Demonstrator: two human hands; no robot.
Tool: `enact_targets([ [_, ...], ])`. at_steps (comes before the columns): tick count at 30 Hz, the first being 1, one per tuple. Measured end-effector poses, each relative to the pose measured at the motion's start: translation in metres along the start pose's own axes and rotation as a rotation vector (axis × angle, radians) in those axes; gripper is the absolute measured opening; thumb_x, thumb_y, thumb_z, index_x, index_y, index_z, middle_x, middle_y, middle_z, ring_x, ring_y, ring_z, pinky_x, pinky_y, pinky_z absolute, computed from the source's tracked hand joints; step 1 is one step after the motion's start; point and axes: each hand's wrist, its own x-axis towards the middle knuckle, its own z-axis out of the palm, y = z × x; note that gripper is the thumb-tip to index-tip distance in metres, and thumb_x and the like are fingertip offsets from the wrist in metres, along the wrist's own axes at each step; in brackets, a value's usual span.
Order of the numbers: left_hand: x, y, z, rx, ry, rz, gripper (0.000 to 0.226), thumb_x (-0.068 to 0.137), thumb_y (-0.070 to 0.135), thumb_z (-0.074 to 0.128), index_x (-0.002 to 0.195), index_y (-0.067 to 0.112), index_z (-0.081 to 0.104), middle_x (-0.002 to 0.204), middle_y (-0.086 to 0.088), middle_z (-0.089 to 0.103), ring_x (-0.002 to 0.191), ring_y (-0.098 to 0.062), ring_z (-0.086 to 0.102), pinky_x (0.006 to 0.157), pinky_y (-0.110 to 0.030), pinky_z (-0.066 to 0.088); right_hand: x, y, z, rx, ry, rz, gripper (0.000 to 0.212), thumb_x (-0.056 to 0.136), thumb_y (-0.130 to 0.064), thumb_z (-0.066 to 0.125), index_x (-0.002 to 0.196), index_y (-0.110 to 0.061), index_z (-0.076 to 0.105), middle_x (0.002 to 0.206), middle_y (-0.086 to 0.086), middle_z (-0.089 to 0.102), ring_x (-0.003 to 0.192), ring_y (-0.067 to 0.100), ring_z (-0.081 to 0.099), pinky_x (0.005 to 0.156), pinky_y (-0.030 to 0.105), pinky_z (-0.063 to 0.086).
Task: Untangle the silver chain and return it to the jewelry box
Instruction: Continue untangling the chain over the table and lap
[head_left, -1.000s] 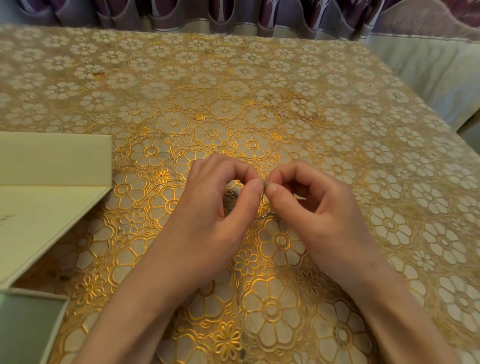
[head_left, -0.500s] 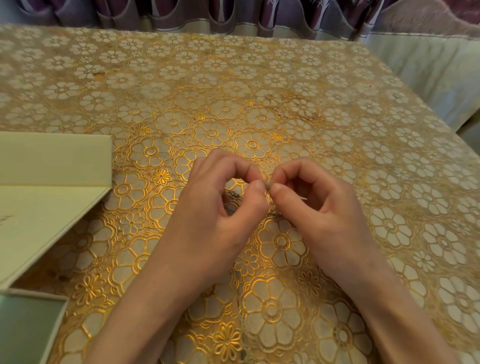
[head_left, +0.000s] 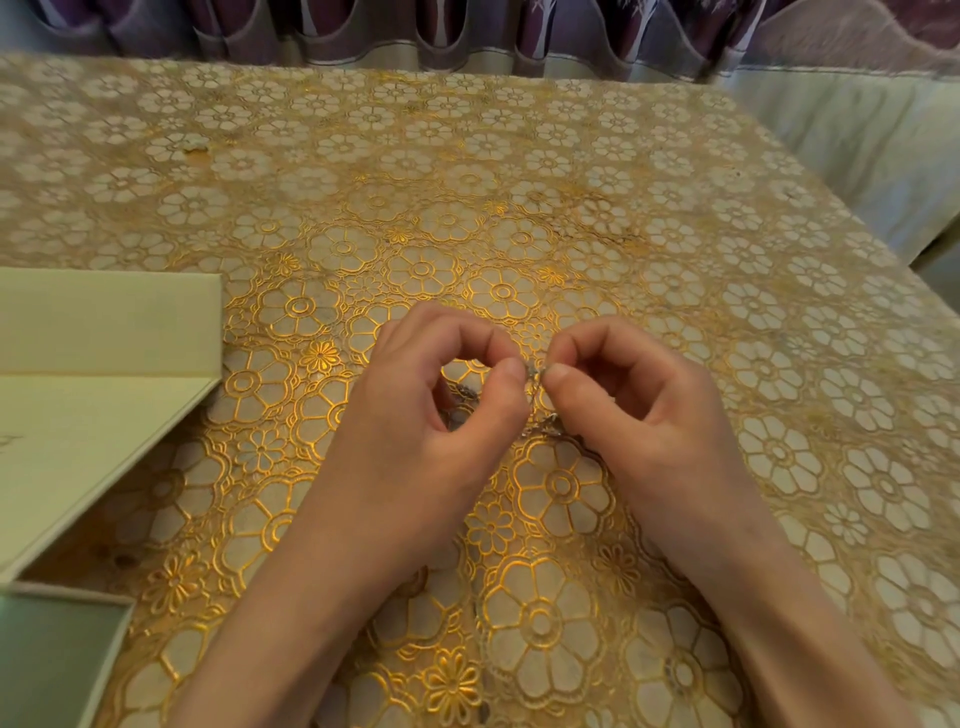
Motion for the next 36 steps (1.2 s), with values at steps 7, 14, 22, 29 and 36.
enact_targets([
  [7, 0.0006, 0.0, -0.0025, -0.052, -0.002, -0.024, 0.014, 0.074, 0.044, 0.048, 0.071, 0.032, 0.055, 0.084, 0.021, 0.055, 0.063, 0.003, 0.043, 0.057, -0.006, 0.032, -0.0004, 0.0004, -0.0001, -0.014, -0.003, 0.005, 0.012, 0.074, -0.013, 0.056, 0.065, -0.02, 0.054, 0.062, -0.013, 0.049, 0.055, -0.001, 0.042, 0.053, 0.01, 0.033],
  [14, 0.0008, 0.0001, -0.0032, -0.065, -0.027, -0.024, 0.014, 0.076, 0.044, 0.047, 0.073, 0.033, 0.055, 0.086, 0.022, 0.055, 0.071, -0.002, 0.046, 0.06, -0.007, 0.033, -0.0008, 0.001, -0.0003, -0.031, -0.018, 0.0, 0.011, 0.074, -0.013, 0.057, 0.064, -0.016, 0.053, 0.064, -0.007, 0.051, 0.055, 0.001, 0.044, 0.052, 0.014, 0.035],
  [22, 0.0011, -0.0012, -0.0024, -0.085, -0.038, -0.041, 0.012, 0.072, 0.046, 0.049, 0.071, 0.037, 0.058, 0.09, 0.019, 0.055, 0.068, 0.001, 0.044, 0.06, -0.008, 0.032, -0.0013, -0.0004, -0.0011, 0.063, -0.018, 0.057, 0.009, 0.073, -0.016, 0.06, 0.066, -0.019, 0.055, 0.058, -0.01, 0.062, 0.043, 0.006, 0.037, 0.039, 0.02, 0.031],
  [29, 0.0006, -0.0018, -0.0016, -0.064, -0.039, -0.034, 0.012, 0.073, 0.046, 0.049, 0.072, 0.037, 0.057, 0.091, 0.019, 0.055, 0.068, 0.002, 0.044, 0.061, -0.008, 0.032, 0.0, 0.0043, -0.0013, 0.046, -0.011, 0.034, 0.012, 0.067, -0.035, 0.057, 0.072, -0.025, 0.061, 0.067, 0.016, 0.058, 0.061, 0.024, 0.048, 0.054, 0.032, 0.037],
  [36, 0.0006, 0.0038, -0.0026, -0.112, -0.034, -0.06, 0.014, 0.075, 0.04, 0.055, 0.074, 0.026, 0.058, 0.08, 0.018, 0.059, 0.055, 0.0, 0.045, 0.05, -0.006, 0.031, -0.0001, 0.0017, -0.0007, 0.022, -0.017, 0.046, 0.011, 0.068, -0.037, 0.057, 0.073, -0.027, 0.061, 0.068, 0.024, 0.049, 0.057, 0.021, 0.039, 0.05, 0.039, 0.031],
])
